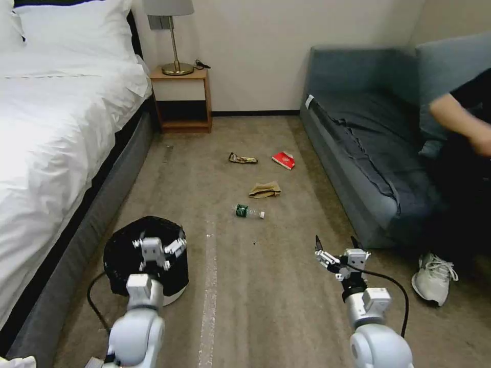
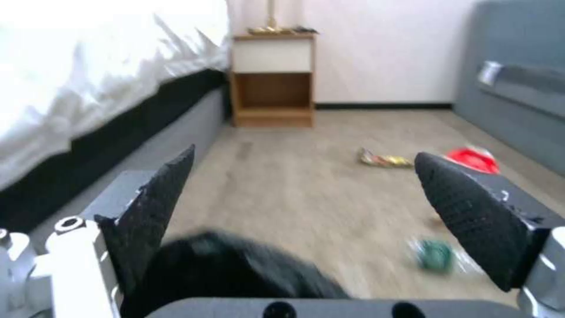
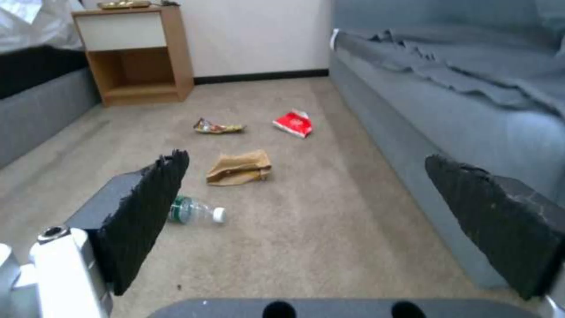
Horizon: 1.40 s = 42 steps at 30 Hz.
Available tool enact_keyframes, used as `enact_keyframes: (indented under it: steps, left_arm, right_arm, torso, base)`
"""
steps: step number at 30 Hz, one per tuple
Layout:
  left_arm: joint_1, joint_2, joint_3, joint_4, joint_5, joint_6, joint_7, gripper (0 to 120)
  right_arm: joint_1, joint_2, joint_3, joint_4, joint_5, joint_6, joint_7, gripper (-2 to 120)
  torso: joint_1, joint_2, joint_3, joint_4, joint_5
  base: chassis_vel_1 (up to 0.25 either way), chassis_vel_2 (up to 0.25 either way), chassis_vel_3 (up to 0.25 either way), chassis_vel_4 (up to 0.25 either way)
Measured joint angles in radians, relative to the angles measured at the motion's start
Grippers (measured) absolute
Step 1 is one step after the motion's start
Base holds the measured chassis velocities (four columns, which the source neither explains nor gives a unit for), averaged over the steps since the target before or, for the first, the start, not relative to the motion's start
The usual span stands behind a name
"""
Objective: Pick up the trash bin, then pick up the garbage on the floor and place it into the trash bin.
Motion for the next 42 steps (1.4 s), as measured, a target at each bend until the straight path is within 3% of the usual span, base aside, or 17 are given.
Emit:
enact_keyframes:
  steps: [2, 3, 5, 6, 7, 10, 16, 26, 28, 30, 31, 32, 35, 38, 42]
  left_arm:
    - [-0.111, 0.016, -0.008, 0.048, -0.033, 0.028, -0.053, 100]
    - [-0.111, 0.016, -0.008, 0.048, -0.033, 0.028, -0.053, 100]
    - [-0.169, 0.046, -0.010, 0.052, -0.081, 0.040, -0.074, 100]
    - [-0.169, 0.046, -0.010, 0.052, -0.081, 0.040, -0.074, 100]
    - [-0.169, 0.084, -0.011, 0.032, -0.115, 0.042, -0.076, 100]
    - [-0.143, 0.108, -0.006, 0.013, -0.131, 0.044, -0.075, 100]
    - [-0.102, 0.110, -0.001, -0.006, -0.132, 0.044, -0.067, 100]
    - [-0.065, 0.138, 0.001, -0.023, -0.160, 0.074, -0.063, 100]
    - [-0.063, 0.153, 0.001, -0.025, -0.184, 0.101, -0.078, 100]
    - [-0.066, 0.181, -0.001, -0.026, -0.214, 0.139, -0.112, 100]
    - [-0.066, 0.181, -0.001, -0.026, -0.214, 0.139, -0.112, 100]
    - [-0.065, 0.203, -0.005, -0.025, -0.225, 0.153, -0.129, 100]
    - [-0.053, 0.233, -0.011, -0.035, -0.253, 0.176, -0.153, 100]
    - [-0.037, 0.265, -0.020, -0.062, -0.306, 0.224, -0.196, 100]
    - [-0.031, 0.303, -0.035, -0.083, -0.354, 0.291, -0.243, 100]
  right_arm:
    - [0.016, -0.040, 0.010, 0.011, 0.106, -0.042, 0.019, 100]
    - [0.016, -0.040, 0.010, 0.011, 0.106, -0.042, 0.019, 100]
    - [0.028, -0.068, 0.016, 0.019, 0.181, -0.072, 0.032, 100]
    - [0.028, -0.068, 0.016, 0.019, 0.181, -0.072, 0.032, 100]
    - [0.036, -0.086, 0.021, 0.024, 0.232, -0.091, 0.041, 100]
    - [0.050, -0.118, 0.029, 0.033, 0.320, -0.126, 0.055, 100]
    - [0.067, -0.159, 0.039, 0.044, 0.429, -0.169, 0.074, 100]
    - [0.070, -0.180, 0.038, 0.048, 0.449, -0.179, 0.077, 100]
    - [0.078, -0.225, 0.032, 0.058, 0.473, -0.193, 0.080, 100]
    - [0.096, -0.327, 0.017, 0.082, 0.529, -0.225, 0.085, 100]
    - [0.096, -0.327, 0.017, 0.082, 0.529, -0.225, 0.085, 100]
    - [0.106, -0.387, 0.008, 0.097, 0.562, -0.244, 0.088, 100]
    - [0.122, -0.455, -0.011, 0.107, 0.589, -0.264, 0.092, 100]
    - [0.131, -0.465, -0.036, 0.094, 0.586, -0.272, 0.091, 100]
    - [0.140, -0.466, -0.041, 0.075, 0.581, -0.273, 0.091, 100]
  torso:
    - [0.000, 0.000, 0.000, 0.0000, -0.0001]
    - [0.000, 0.000, 0.000, 0.0000, -0.0001]
    - [0.000, 0.000, 0.000, -0.0005, -0.0005]
    - [0.000, 0.000, 0.000, -0.0005, -0.0005]
    - [0.000, 0.000, 0.000, -0.0003, 0.0006]
    - [0.000, 0.000, 0.000, 0.0003, -0.0005]
    - [0.000, 0.000, 0.000, 0.0000, -0.0002]
    - [0.000, 0.000, 0.000, -0.0001, 0.0002]
    - [0.000, 0.000, 0.000, -0.0001, 0.0001]
    - [0.000, 0.000, 0.000, 0.0000, -0.0001]
    - [0.000, 0.000, 0.000, 0.0000, -0.0001]
    - [0.000, 0.000, 0.000, -0.0001, 0.0000]
    - [0.000, 0.000, 0.000, 0.0001, -0.0011]
    - [0.000, 0.000, 0.000, 0.0001, 0.0009]
    - [0.000, 0.000, 0.000, 0.0000, 0.0000]
  base:
    - [0.000, 0.000, 0.000, 0.000]
    - [0.000, 0.000, 0.000, 0.000]
    - [0.000, 0.000, 0.000, 0.000]
    - [0.000, 0.000, 0.000, 0.000]
    - [0.000, 0.000, 0.000, 0.000]
    - [0.000, 0.000, 0.000, 0.000]
    - [0.000, 0.000, 0.000, 0.000]
    - [0.000, 0.000, 0.000, 0.000]
    - [0.000, 0.000, 0.000, 0.000]
    - [0.000, 0.000, 0.000, 0.000]
    - [0.000, 0.000, 0.000, 0.000]
    - [0.000, 0.000, 0.000, 0.000]
    - [0.000, 0.000, 0.000, 0.000]
    - [0.000, 0.000, 0.000, 0.000]
    - [0.000, 0.000, 0.000, 0.000]
